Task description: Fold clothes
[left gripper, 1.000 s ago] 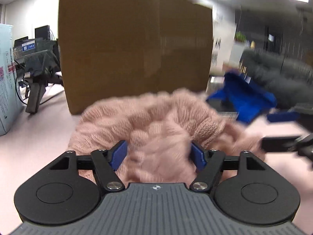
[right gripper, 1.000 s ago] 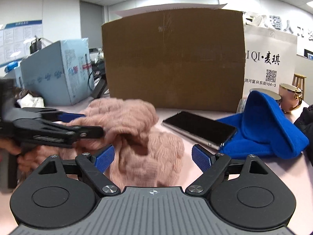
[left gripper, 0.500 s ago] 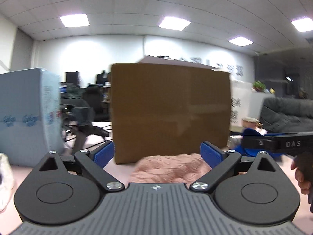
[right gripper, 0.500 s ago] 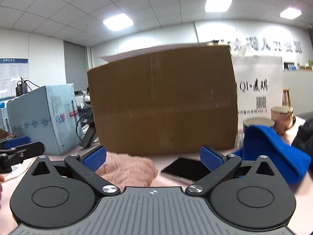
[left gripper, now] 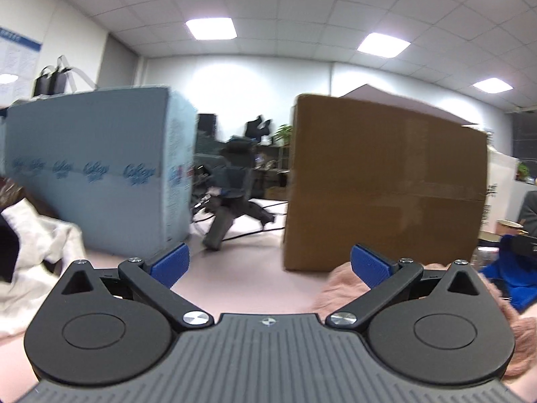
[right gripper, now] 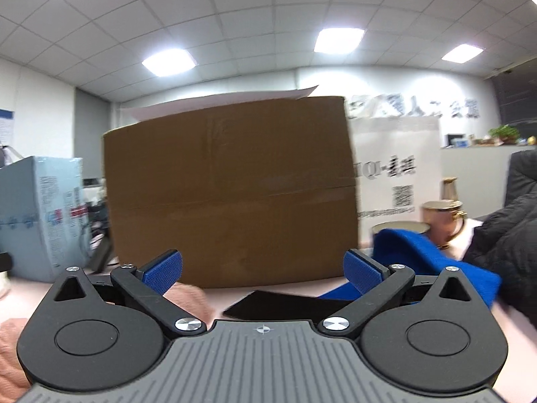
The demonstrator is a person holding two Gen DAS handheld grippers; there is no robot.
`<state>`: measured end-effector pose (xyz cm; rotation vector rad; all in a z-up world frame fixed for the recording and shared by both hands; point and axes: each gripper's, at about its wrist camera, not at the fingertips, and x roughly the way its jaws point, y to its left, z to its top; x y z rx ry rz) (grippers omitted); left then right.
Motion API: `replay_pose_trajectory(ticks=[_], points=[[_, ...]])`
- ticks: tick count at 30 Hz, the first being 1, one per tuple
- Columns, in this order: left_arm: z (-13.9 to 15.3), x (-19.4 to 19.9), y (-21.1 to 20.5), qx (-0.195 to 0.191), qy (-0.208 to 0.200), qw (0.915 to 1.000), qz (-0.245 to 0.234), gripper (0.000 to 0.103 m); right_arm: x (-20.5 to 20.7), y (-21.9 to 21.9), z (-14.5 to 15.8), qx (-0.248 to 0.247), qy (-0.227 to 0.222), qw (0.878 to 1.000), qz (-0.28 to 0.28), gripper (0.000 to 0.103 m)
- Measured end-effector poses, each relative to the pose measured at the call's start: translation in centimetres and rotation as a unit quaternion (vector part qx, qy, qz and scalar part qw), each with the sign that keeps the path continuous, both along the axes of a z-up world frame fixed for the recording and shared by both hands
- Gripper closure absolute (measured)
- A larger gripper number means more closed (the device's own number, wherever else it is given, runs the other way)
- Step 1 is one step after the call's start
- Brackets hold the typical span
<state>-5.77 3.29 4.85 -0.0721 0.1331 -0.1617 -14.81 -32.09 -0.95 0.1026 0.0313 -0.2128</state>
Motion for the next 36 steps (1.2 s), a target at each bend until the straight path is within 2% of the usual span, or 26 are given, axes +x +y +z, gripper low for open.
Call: replay_pose_trajectory(ticks=[3, 7, 15, 36], points=[[-0.5, 0.0, 0.0, 0.016, -0.007, 0.9997, 0.020, 0.000, -0.2, 0.1, -0.2, -0.010, -0.005, 1.000, -0.017, 0.000], [-1.1, 0.1, -0.9, 0.072, -0.007, 0.9956, 0.059, 0.000, -0.5, 0.5, -0.3, -0.027, -0.012, 0.999, -0.029, 0.000], [-1.4, 0.5, -0.2, 0.058, 0.003, 0.9960, 0.067, 0.000, -0.4, 1.0, -0.3, -0.044, -0.003, 0.999, -0.030, 0.000], [-1.5, 0.2, -0.4, 0.057, 0.004, 0.9971, 0.049, 0.000, 0.2, 0.5, -0.5, -0.017, 0.026, 0.999, -0.019, 0.000]])
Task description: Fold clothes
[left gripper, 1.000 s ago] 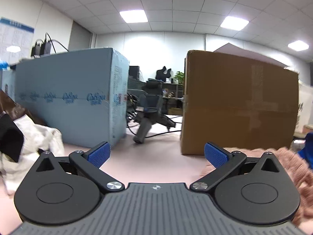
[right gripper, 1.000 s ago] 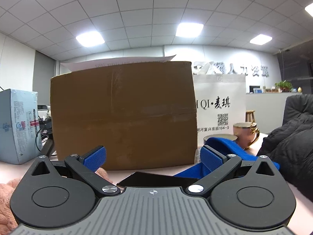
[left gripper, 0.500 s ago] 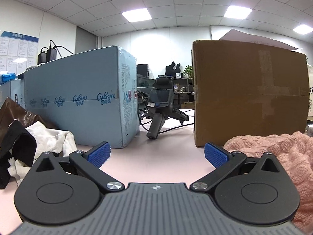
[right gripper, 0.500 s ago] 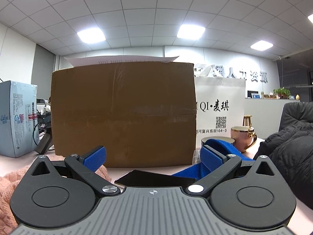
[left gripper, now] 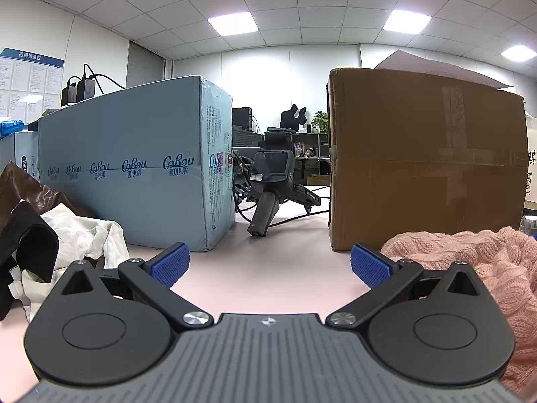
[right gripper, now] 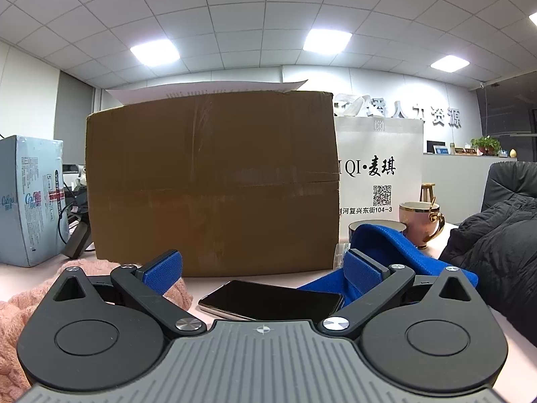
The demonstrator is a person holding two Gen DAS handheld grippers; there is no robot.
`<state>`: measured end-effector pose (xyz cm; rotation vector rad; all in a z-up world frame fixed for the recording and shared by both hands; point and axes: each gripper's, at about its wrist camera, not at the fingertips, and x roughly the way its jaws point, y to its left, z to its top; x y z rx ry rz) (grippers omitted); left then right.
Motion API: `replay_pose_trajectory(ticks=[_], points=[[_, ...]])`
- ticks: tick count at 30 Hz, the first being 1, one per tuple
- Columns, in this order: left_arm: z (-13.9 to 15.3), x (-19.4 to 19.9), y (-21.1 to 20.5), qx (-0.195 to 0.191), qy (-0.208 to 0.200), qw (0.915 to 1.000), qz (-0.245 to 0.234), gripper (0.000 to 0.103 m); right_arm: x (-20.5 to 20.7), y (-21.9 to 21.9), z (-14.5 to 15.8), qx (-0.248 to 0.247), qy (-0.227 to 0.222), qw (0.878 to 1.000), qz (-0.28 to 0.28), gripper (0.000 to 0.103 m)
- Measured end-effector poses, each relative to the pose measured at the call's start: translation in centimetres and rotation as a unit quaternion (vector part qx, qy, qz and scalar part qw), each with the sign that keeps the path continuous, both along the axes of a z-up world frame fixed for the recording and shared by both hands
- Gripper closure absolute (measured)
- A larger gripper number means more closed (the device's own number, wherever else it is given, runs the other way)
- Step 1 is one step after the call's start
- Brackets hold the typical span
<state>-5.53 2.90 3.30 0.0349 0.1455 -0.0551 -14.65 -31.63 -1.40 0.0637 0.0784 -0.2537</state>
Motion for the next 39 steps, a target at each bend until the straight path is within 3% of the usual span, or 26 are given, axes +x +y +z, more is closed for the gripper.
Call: replay_pose_trajectory(ticks=[39], points=[[-0.04, -0.11, -0.19, 0.007, 0.000, 0.9998, -0.018, 0.000, 0.21, -0.77, -0.19, 0.020, 0.012, 1.000, 0.007, 0.000]])
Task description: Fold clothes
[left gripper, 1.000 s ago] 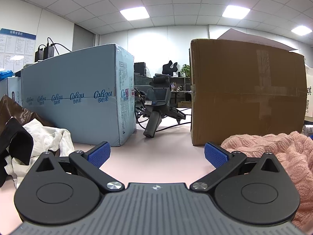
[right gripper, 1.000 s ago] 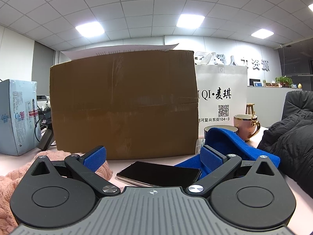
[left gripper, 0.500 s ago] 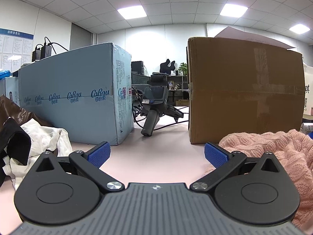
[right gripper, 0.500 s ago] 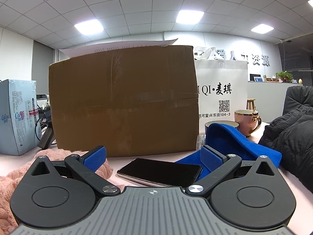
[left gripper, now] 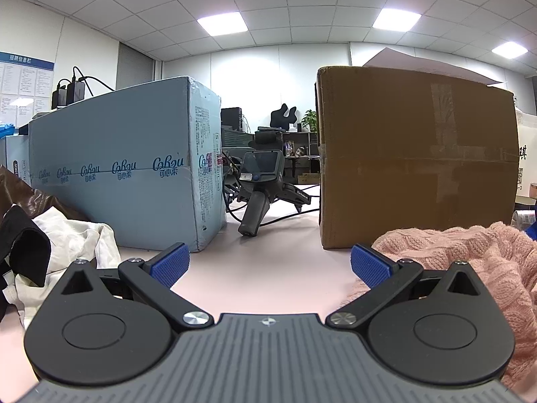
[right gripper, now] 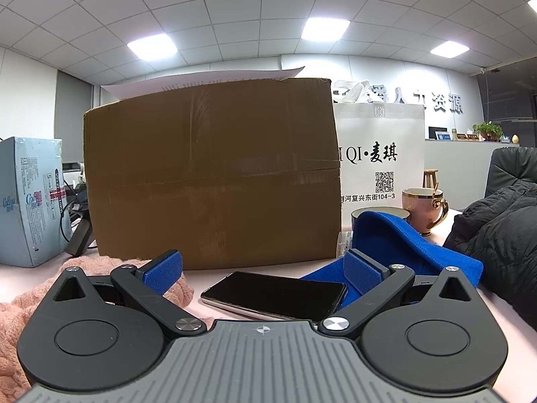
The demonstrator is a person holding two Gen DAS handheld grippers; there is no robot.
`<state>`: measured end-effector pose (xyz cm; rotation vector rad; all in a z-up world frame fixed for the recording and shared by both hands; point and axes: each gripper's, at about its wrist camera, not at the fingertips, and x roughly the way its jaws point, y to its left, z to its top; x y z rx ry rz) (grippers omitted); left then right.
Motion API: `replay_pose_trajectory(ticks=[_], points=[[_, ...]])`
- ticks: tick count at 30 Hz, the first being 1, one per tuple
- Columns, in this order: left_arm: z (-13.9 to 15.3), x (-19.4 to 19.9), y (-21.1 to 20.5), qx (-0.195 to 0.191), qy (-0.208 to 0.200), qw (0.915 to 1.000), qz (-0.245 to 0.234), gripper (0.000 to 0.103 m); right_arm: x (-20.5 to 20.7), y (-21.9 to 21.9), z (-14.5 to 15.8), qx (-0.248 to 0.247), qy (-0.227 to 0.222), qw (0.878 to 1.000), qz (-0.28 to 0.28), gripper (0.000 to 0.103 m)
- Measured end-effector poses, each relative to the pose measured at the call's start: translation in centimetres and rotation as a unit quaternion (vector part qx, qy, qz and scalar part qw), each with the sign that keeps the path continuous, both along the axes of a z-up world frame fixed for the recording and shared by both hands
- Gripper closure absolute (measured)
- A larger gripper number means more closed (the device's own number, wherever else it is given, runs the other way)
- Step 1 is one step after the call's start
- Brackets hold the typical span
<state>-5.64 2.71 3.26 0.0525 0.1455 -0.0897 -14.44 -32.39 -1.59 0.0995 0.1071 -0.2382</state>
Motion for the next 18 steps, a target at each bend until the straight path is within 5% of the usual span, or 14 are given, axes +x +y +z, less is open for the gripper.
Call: replay_pose_trajectory(ticks=[18], points=[[0.07, 0.02, -0.20, 0.004, -0.001, 1.0000, -0.007, 0.000, 0.06, -0.07, 0.07, -0.001, 0.002, 1.000, 0.002, 0.000]])
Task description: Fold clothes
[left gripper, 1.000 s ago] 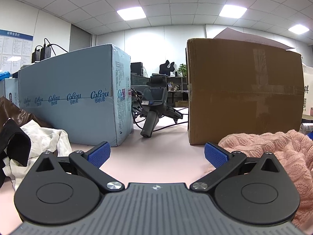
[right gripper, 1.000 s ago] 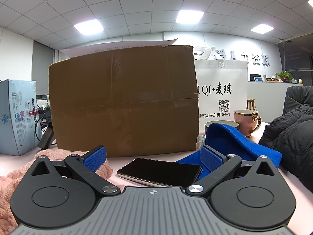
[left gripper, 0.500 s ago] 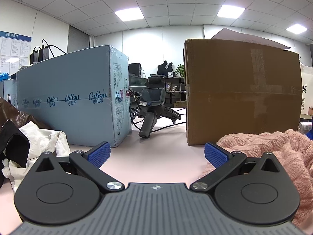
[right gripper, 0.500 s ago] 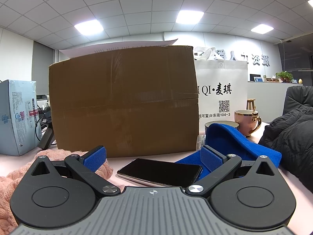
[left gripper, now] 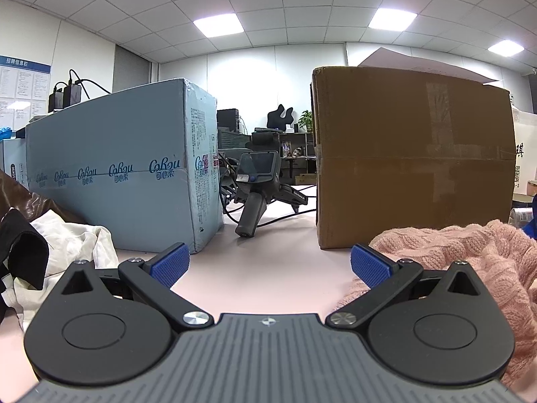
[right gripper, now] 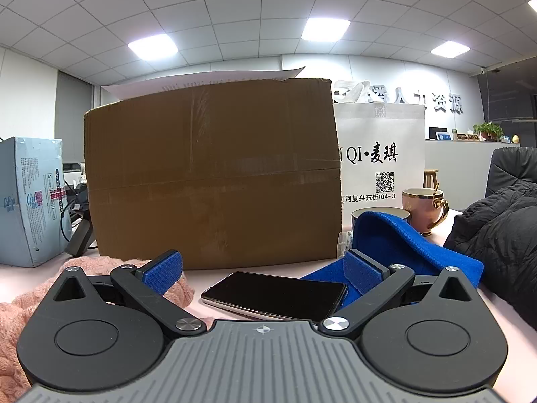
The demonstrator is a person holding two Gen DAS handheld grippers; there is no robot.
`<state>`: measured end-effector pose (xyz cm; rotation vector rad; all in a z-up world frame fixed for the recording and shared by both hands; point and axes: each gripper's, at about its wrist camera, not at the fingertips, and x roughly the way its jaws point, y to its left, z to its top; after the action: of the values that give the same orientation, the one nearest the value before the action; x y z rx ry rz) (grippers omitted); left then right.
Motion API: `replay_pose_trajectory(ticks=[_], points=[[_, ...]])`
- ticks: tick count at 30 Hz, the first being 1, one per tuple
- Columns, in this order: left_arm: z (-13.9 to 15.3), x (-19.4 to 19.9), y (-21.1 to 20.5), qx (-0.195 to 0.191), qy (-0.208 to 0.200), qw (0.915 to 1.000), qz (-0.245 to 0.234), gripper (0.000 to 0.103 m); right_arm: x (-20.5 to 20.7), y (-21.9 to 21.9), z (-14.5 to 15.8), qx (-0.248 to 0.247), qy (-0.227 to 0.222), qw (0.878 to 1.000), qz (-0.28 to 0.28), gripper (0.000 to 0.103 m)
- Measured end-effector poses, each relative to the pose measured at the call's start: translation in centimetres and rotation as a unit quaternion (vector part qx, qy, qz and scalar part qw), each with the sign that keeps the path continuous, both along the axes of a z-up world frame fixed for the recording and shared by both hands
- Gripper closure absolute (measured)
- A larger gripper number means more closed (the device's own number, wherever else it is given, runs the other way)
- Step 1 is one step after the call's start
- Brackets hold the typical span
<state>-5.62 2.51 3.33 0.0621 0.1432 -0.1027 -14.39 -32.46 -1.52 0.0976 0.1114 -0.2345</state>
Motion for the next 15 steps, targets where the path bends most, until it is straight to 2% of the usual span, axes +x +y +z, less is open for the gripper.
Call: replay_pose_trajectory(ticks=[15], points=[[-0.06, -0.09, -0.02, 0.001, 0.001, 1.0000, -0.002, 0.000, 0.29, 0.08, 0.01, 0.001, 0.001, 1.000, -0.001, 0.000]])
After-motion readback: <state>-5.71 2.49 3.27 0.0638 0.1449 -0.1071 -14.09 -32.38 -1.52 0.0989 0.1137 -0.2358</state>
